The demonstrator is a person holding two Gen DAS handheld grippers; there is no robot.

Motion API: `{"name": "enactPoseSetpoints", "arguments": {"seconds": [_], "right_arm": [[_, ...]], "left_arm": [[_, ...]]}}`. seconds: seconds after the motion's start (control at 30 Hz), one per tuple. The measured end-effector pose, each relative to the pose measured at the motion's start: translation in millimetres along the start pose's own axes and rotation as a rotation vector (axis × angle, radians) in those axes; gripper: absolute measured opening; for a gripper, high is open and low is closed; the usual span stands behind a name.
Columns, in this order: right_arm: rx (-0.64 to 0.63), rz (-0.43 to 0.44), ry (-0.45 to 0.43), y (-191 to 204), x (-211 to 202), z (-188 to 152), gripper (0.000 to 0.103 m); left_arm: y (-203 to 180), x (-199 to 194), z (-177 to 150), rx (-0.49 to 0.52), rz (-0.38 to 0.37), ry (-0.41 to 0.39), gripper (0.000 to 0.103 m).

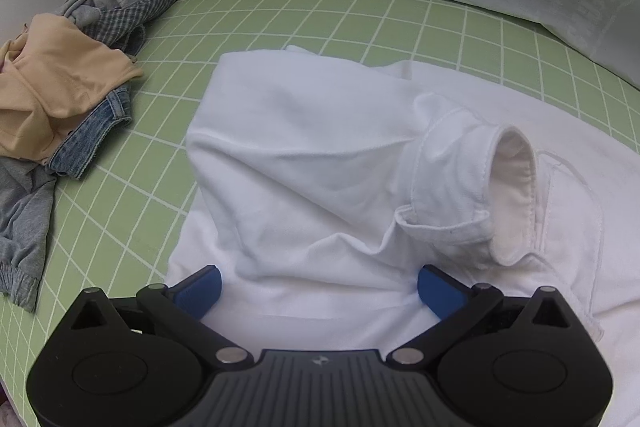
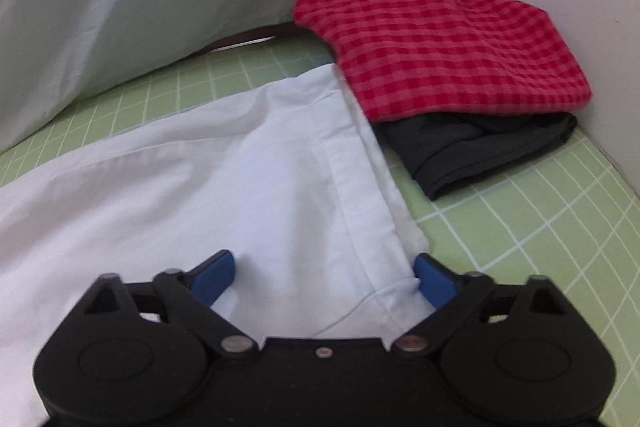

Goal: Fold clothes
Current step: 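Grasp the trousers leg edge with the right gripper and fold it over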

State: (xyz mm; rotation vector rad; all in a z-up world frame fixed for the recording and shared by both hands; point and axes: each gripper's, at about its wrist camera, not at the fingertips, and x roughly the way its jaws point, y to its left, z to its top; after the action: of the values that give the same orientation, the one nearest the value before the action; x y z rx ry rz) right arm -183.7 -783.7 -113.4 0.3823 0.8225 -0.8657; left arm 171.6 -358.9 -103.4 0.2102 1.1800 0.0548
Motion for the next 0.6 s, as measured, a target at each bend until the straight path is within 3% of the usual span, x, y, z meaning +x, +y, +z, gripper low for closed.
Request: {"name": "enactPoseSetpoints", "arguments": {"seconds": [0.03,0.07,0.13,0.2,0.33,0.47,0.6], "right_arm": [[-0.032,0.007,0.006,6.3,-2.1,2.2,0.043],[-0.064,0.014,0.013,12.7,-4.3,4.4,0.029],[-0.135,0.014,0.022,26.5,-8.2,7.3,0.025],[-0.222,-0.044,0.012,44.1,-13.8,5.1,0.023],[-0.193,-0.068,-0.072,68.3,-56.1,14.3,0.022],[-0.180,-0.071,-0.165,100.4,-101.8,21.1,0.022],[-0.230,-0.009,-0.238,162.5,-142.4,13.0,0.022]], "left_arm": [[0.9,0.5,0.8,-0.006,-0.004,0.006,0.103],[2.2,0.7,1.8,-0.012,-0.010,0.014,0.103],[6.9,-1.6,5.0,-0.024,-0.030,0.031,0.102],[15.5,-11.7,7.1,-0.058,-0.082,0.030,0.101],[39.2,-54.2,4.2,-0.095,-0.225,-0.060,0.101],[66.9,-83.2,-8.1,-0.083,-0.253,-0.128,0.102],[88.3,-86.5,-25.9,-0.066,-0.284,-0.121,0.102]]}}
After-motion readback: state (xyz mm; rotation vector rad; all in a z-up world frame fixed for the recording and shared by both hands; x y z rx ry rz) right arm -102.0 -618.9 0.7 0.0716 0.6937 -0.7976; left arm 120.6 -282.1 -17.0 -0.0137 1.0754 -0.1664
